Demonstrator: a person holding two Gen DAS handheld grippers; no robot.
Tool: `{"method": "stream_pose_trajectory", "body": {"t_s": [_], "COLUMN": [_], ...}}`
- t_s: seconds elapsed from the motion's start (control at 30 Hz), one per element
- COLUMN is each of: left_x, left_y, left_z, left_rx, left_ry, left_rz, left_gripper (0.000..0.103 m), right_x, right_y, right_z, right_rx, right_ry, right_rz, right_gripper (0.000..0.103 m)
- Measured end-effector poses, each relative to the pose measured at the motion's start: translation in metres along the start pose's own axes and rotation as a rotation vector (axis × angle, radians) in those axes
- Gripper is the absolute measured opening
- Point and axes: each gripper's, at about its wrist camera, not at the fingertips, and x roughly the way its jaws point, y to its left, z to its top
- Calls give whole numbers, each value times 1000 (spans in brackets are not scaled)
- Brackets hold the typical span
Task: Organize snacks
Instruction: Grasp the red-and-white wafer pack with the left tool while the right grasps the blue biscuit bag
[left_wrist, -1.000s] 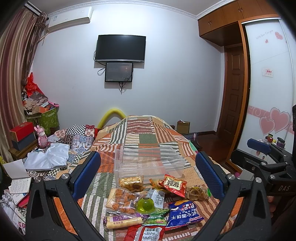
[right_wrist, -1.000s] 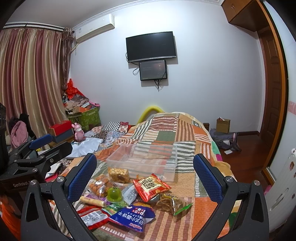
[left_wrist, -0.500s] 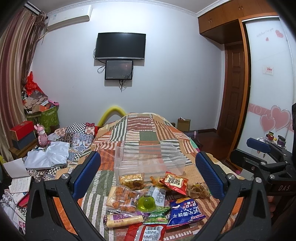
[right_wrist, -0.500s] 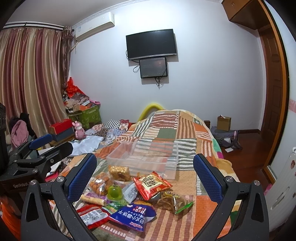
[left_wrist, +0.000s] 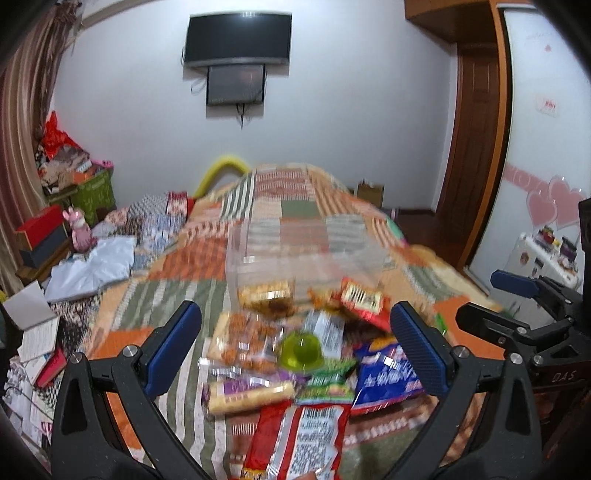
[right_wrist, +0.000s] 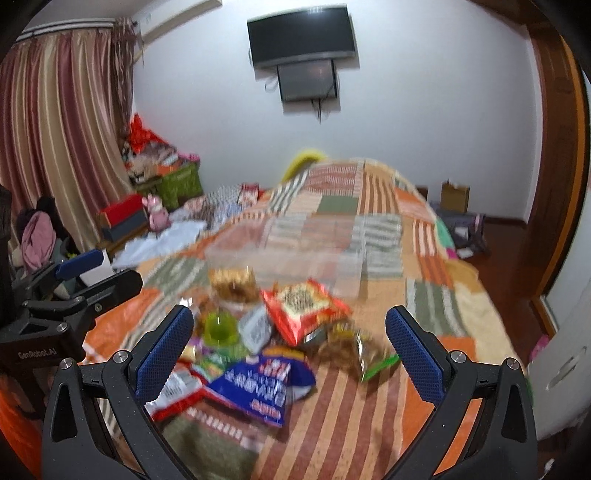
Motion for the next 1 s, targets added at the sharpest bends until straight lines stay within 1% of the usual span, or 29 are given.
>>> {"method": "stream_pose_trajectory", "body": {"t_s": [0.13,0.33,0.47,0.77,0.8,0.83,0.87,0.97,1.0], "left_x": [19,41,50,66,68,70,73,78,79], "left_y": [3,7,8,9,10,10,12,18,19], "left_z": [-20,-45,-56,-80,-82,-85,-87,-91,-92], "left_rx": [0,-20,-27,-20,-25,-30,-36,-87,-93], "left_ry": [98,231,290,386,396,406,419,434,435], "left_rz": [-12,-48,-63,-74,-76,-76,-78,-110,-116], "left_gripper": [103,103,103,103,102,96,93,90,87], "right_x": [14,31,42,65,67,70,73,80,82], "right_y": [0,2,3,0,0,-1,0,-1,-1], "right_z": [-14,-25,-29,-36,-37,-38,-39,-41,-43], "right_rx": [1,16,28,70,75,82,89,109,114], "right_ry": [66,139,172,235,241,250,257,280,286], "right_rz": [12,33,42,52,55,59,63,66,66], "right_gripper": [103,103,103,103,103,101,99,94,93]}}
